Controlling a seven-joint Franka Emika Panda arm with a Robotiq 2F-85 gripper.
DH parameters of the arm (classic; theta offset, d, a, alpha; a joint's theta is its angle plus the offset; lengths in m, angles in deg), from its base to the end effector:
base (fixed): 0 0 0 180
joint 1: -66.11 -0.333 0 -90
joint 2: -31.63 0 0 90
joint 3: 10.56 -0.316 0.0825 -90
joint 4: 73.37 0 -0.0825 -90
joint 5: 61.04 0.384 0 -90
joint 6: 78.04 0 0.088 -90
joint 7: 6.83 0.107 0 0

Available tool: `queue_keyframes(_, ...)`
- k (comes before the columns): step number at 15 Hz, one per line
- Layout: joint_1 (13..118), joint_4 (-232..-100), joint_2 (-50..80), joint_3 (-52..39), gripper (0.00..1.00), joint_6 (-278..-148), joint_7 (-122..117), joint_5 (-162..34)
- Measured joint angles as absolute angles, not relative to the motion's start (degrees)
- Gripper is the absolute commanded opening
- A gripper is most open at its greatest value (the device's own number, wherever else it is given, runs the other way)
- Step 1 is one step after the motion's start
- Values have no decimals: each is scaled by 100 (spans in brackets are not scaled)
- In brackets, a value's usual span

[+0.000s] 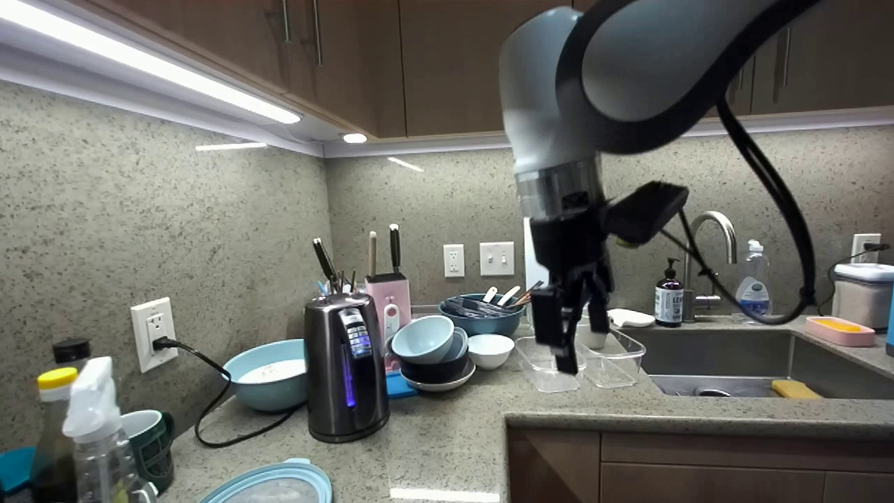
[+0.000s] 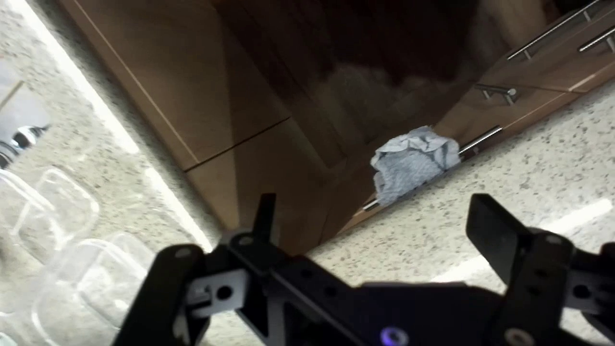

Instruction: Move the bowl into the sink

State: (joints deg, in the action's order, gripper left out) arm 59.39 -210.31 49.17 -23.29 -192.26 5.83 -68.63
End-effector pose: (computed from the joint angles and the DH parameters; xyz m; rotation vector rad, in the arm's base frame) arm 0.4145 0.1396 0.4257 2.9263 0.2430 -0.0671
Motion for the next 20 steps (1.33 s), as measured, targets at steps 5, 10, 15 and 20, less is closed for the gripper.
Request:
queue_keyframes(5, 5076, -20747, 3451, -2980, 100, -20015, 585, -6875)
queue_keyframes(10, 4799, -20176, 2684, -3107, 100, -20008, 491, -7049)
queue_keyframes(15, 4794, -20254, 2734, -2988, 100, -20235, 576, -6765)
queue_keyframes(20, 4792, -20182, 2604, -2823, 100, -21383, 1130, -6414)
